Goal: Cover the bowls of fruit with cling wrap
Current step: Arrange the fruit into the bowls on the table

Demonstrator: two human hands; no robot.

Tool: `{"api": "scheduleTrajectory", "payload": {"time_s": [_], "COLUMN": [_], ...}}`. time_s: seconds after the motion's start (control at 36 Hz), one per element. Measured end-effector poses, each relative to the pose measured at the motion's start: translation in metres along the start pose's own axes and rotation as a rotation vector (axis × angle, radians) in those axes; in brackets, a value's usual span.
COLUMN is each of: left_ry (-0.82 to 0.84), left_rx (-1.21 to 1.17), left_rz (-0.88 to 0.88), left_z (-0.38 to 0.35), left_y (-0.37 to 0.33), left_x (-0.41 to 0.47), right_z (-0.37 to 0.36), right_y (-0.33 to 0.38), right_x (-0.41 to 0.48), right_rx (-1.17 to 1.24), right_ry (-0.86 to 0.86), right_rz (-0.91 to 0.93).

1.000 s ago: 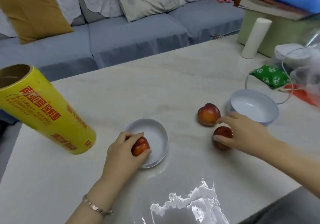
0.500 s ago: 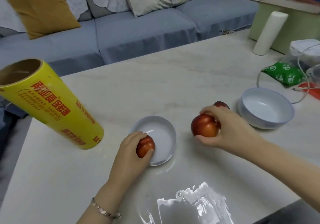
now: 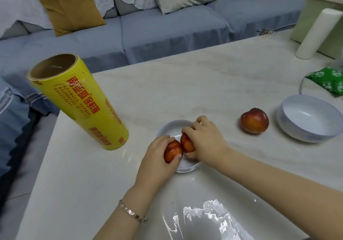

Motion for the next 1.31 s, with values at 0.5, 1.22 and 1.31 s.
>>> {"api": "scheduleTrajectory", "payload": {"time_s": [0.5,1.22,1.31], "left_ry": [-0.095,-0.065,0.055], "left_rx": [-0.931,-0.14,-0.037], "left_rz": [0.715,0.272,0.184], "left_z": [-0.01,-0.015,-0.023], "left_y": [-0.016,-0.039,-0.039], "left_x": [-0.017,0.036,0.023], "right_z": [-0.009,-0.024,-0.014], "right_y": [-0.076,-0.208,-0.213], "right_x": [-0.064,-0.166,-0.158], "right_rx": [0.547,1.558,1.628], "right_ry": [-0.107,-0.725,-0.81], "right_rz": [-0.244,-1.174,-1.171]}}
Point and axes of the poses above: each hand's wrist, its own x-axis towards the middle knuckle, its own z-axis out of the back of the hand, y = z × x, the point moved 4 cm from there along x, towards the middle knuckle, and after that the axes turned 3 degrees about x, right-handed, at the moved point
